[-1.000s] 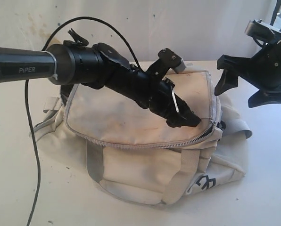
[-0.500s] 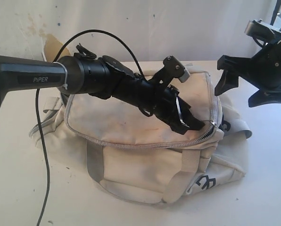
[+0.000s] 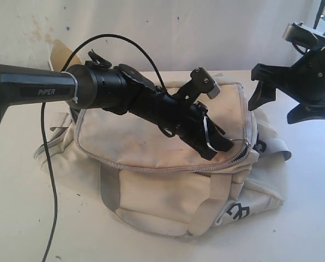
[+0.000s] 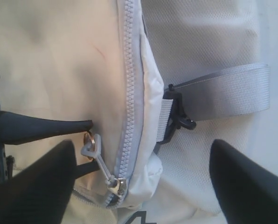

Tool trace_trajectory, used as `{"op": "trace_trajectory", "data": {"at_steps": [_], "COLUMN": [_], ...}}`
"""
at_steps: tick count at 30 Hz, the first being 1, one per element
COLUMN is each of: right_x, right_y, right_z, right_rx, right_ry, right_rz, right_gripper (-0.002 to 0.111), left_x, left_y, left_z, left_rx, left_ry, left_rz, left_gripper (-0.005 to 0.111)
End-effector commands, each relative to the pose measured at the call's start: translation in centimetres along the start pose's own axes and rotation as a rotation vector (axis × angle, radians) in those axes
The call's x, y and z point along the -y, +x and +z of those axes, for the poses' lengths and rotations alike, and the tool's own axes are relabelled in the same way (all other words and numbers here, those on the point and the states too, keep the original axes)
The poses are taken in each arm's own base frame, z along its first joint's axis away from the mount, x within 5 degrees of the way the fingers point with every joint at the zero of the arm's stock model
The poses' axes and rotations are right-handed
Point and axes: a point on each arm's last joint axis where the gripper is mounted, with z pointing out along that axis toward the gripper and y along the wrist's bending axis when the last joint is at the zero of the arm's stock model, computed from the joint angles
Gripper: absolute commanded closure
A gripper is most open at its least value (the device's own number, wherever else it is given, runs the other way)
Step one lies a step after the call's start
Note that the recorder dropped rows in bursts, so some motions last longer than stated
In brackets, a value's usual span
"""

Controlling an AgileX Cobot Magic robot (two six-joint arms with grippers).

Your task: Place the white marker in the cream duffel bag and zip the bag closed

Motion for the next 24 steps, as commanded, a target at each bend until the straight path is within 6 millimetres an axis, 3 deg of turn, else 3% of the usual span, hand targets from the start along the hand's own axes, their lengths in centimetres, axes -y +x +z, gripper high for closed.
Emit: {"op": "trace_trajectory", "data": {"at_steps": [1,8,18,24], "right_x": [0.0,0.0,0.2,0.5], "right_y": [-0.2,-0.6,-1.1,-1.4], "right_z": [-0.4,0.2,4.2,5.5], "right_rx": [0.026,0.041,-0.015,-0.008], "right_ry": [-0.006,-0.022,-0.113,-0.127], "right_rz": [-0.005,0.018,0.081,0.091], "right_gripper": [0.037,0.042,0.042,0.045], "left_x": [0.2,0.4,1.2,2.4], "left_y": [0.2,-0.5,-2.0,-1.7], "left_z": [0.2,-0.7,-2.4,-2.7], "left_rx": [-0.03,-0.05,-0.074,-0.121], "left_ry": [0.003,-0.017,-0.012,0.11], "left_rz": [-0.03,-0.074,-0.068,-0.08], "left_gripper": [0.107,0.107,0.107,0.107]}}
